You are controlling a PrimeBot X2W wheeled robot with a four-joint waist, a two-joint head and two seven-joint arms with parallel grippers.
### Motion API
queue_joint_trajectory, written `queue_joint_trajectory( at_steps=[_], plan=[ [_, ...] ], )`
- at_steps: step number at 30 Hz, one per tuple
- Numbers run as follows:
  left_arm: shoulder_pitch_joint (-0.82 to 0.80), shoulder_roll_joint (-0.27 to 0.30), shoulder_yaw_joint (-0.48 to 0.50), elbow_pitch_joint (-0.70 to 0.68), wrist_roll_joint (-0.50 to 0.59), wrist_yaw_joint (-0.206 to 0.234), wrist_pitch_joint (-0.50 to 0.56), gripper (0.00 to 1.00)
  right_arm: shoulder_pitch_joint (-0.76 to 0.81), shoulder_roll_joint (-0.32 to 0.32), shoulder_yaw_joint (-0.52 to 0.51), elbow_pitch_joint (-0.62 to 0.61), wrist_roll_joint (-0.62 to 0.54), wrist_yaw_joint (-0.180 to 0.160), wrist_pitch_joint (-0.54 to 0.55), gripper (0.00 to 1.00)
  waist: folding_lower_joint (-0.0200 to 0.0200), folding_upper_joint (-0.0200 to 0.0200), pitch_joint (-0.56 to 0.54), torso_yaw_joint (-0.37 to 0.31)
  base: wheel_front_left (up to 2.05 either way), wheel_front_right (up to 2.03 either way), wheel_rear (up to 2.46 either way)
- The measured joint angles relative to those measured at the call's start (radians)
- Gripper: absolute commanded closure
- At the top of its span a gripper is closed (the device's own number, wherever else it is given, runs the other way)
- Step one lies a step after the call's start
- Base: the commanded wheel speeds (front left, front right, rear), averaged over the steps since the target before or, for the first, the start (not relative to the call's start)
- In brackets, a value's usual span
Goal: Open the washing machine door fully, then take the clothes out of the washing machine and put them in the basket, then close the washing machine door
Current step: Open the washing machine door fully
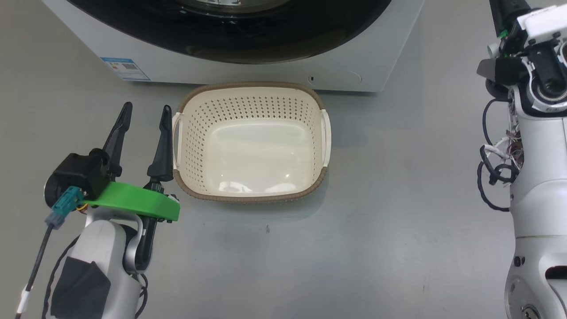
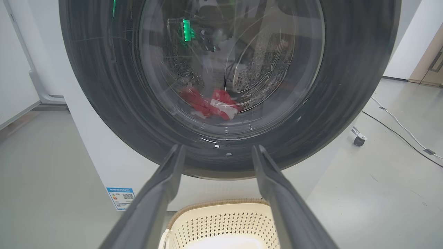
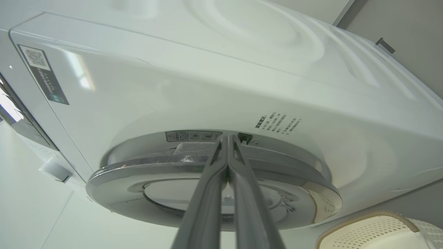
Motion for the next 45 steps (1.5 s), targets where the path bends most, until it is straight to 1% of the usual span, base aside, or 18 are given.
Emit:
queue_joint_trajectory(
  at_steps=[2, 3, 5, 6, 9, 17, 23, 27, 36, 45],
  plan=[
    [-0.009, -0.006, -0.001, -0.002, 0.001, -0.001, 0.000, 0.00, -0.031, -0.007, 0.005, 0.009, 0.003, -0.002, 0.024, 1.00, 0.0000, 0.0000, 0.017, 0.007, 0.00, 0.00, 0.00],
    [-0.014, -0.009, -0.002, -0.003, 0.001, -0.003, 0.000, 0.00, -0.046, -0.011, 0.009, 0.013, 0.004, -0.010, 0.035, 1.00, 0.0000, 0.0000, 0.025, 0.011, 0.00, 0.00, 0.00],
    [-0.021, -0.013, -0.005, -0.005, 0.001, -0.008, 0.000, 0.00, -0.075, -0.019, 0.014, 0.023, 0.006, -0.012, 0.056, 1.00, 0.0000, 0.0000, 0.040, 0.019, 0.00, 0.00, 0.00],
    [-0.025, -0.015, -0.006, -0.005, 0.001, -0.008, 0.000, 0.00, -0.090, -0.026, 0.021, 0.028, 0.006, -0.019, 0.068, 1.00, 0.0000, 0.0000, 0.047, 0.023, 0.00, 0.00, 0.00],
    [-0.038, -0.017, -0.007, -0.008, 0.004, -0.013, 0.000, 0.00, -0.132, -0.035, 0.035, 0.039, 0.006, -0.028, 0.100, 1.00, 0.0000, 0.0000, 0.065, 0.035, 0.00, 0.00, 0.00],
    [-0.061, -0.030, -0.010, -0.005, 0.012, -0.018, 0.000, 0.00, -0.226, -0.040, 0.066, 0.084, 0.003, -0.044, 0.156, 1.00, 0.0001, 0.0000, 0.104, 0.067, 0.00, 0.00, 0.00],
    [-0.070, -0.043, -0.011, 0.003, 0.020, -0.026, 0.000, 0.00, -0.272, -0.042, 0.071, 0.119, 0.004, -0.045, 0.177, 1.00, 0.0000, 0.0000, 0.121, 0.089, 0.00, 0.00, 0.00],
    [-0.076, -0.044, -0.010, 0.006, 0.029, -0.027, 0.000, 0.00, -0.306, -0.050, 0.070, 0.145, 0.006, -0.052, 0.186, 1.00, 0.0000, 0.0000, 0.128, 0.098, 0.00, 0.00, 0.00],
    [-0.077, -0.048, -0.009, 0.011, 0.030, -0.036, 0.000, 0.00, -0.355, -0.063, 0.071, 0.194, 0.013, -0.053, 0.214, 1.00, 0.0000, 0.0000, 0.135, 0.110, 0.00, 0.00, 0.00],
    [-0.079, -0.051, -0.005, 0.020, 0.039, -0.039, 0.000, 0.00, -0.384, -0.079, 0.072, 0.237, 0.044, -0.051, 0.278, 1.00, 0.0000, 0.0000, 0.134, 0.113, 0.00, 0.00, 0.00]
  ],
)
